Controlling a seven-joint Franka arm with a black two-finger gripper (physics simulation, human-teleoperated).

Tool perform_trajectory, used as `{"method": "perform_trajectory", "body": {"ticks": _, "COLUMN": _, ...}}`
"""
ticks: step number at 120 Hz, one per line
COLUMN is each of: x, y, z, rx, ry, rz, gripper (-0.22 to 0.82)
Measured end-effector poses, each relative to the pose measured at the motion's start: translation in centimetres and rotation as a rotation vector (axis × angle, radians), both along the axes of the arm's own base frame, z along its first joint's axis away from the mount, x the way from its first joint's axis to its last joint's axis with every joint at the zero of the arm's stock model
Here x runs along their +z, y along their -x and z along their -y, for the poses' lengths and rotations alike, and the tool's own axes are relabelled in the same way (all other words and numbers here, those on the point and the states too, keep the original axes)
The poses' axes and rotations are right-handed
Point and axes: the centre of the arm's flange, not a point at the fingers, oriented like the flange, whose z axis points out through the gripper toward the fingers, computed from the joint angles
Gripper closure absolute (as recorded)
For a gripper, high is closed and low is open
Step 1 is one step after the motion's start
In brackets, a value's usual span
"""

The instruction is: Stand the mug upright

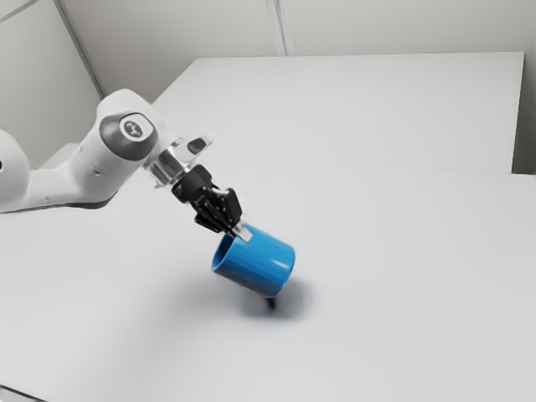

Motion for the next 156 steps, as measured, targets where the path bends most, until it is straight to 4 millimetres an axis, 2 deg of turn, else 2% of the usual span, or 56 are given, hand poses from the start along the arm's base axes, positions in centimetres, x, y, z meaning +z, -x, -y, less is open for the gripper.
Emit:
{"method": "perform_trajectory", "body": {"ticks": 15, "x": 2.5, "y": 0.5, "z": -2.9, "rx": -0.031, "ry": -0.164, "rz": 0.075, "gripper": 0.79}}
{"method": "perform_trajectory", "body": {"ticks": 26, "x": 3.7, "y": 1.0, "z": -3.5, "rx": -0.088, "ry": -0.306, "rz": 0.116, "gripper": 0.79}}
{"method": "perform_trajectory", "body": {"ticks": 39, "x": 3.7, "y": 1.3, "z": -3.4, "rx": -0.169, "ry": -0.47, "rz": 0.132, "gripper": 0.79}}
{"method": "perform_trajectory", "body": {"ticks": 52, "x": 3.5, "y": 1.5, "z": -2.1, "rx": -0.249, "ry": -0.61, "rz": 0.146, "gripper": 0.79}}
{"method": "perform_trajectory", "body": {"ticks": 70, "x": 2.7, "y": 1.3, "z": -1.1, "rx": -0.285, "ry": -0.711, "rz": 0.135, "gripper": 0.79}}
{"method": "perform_trajectory", "body": {"ticks": 123, "x": -0.2, "y": -4.2, "z": 3.4, "rx": -0.27, "ry": -0.788, "rz": 0.062, "gripper": 0.79}}
{"method": "perform_trajectory", "body": {"ticks": 156, "x": -1.9, "y": -6.6, "z": 4.6, "rx": -0.222, "ry": -0.777, "rz": 0.053, "gripper": 0.79}}
